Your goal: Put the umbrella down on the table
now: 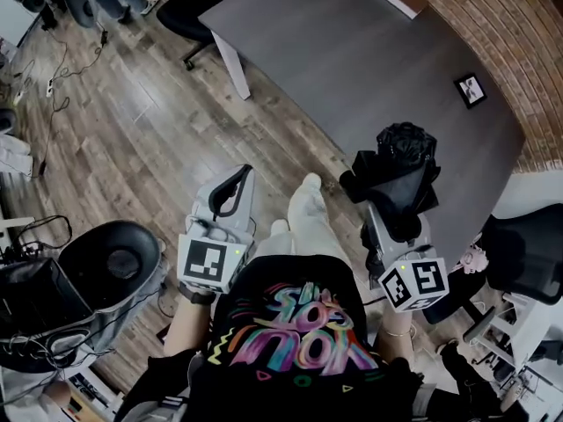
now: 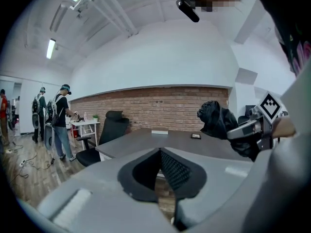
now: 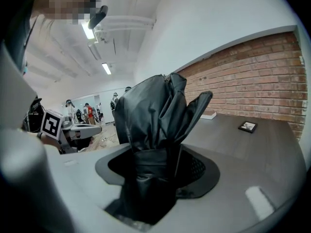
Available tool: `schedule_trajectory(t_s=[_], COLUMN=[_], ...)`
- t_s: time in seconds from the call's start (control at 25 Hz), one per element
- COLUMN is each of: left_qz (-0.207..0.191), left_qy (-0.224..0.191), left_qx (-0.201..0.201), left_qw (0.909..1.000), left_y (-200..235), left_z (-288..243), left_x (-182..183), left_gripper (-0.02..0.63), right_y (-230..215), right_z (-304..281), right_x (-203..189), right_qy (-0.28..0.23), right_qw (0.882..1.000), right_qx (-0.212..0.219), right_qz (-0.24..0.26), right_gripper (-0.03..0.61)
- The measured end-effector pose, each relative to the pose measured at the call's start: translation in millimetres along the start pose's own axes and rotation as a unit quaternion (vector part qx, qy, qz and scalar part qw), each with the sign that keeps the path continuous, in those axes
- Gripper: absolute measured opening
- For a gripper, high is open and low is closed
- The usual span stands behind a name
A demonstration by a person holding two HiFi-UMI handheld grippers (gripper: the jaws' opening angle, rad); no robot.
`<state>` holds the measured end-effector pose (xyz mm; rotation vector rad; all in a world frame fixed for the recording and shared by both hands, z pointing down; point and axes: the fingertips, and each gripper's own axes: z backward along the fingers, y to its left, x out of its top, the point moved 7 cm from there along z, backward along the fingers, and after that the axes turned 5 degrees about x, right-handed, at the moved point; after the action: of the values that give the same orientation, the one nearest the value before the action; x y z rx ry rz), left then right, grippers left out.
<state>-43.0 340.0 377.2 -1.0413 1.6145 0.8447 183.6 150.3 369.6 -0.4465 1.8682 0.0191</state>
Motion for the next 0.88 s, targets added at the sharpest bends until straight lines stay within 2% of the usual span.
schedule_trajectory(t_s=[0.44,0.64,0.88], left_qz=[0.001,-0.01,-0.022], left_qy=[0.01,0.0,-0.005], left_qx=[-0.013,-0.028,-0.05], left_qw=[0.9999,0.9995,0.9985], left_y=[27,24,12], left_z=[-118,-179,-233], left_x=[45,75,97], left_gripper=[0.0,0.0,0.0], right_y=[-76,-114,-157], right_z=[-88,-123,-137], right_x=[60,84,100], right_qy=[0.005,-0.002,-0.019], right_qw=[1.0,1.0,0.999], right_qx=[-0.021,-0.018,-0.039], right_qz=[-0.013,-0.018,-0.031], right_gripper=[0.25,0.25,0.25])
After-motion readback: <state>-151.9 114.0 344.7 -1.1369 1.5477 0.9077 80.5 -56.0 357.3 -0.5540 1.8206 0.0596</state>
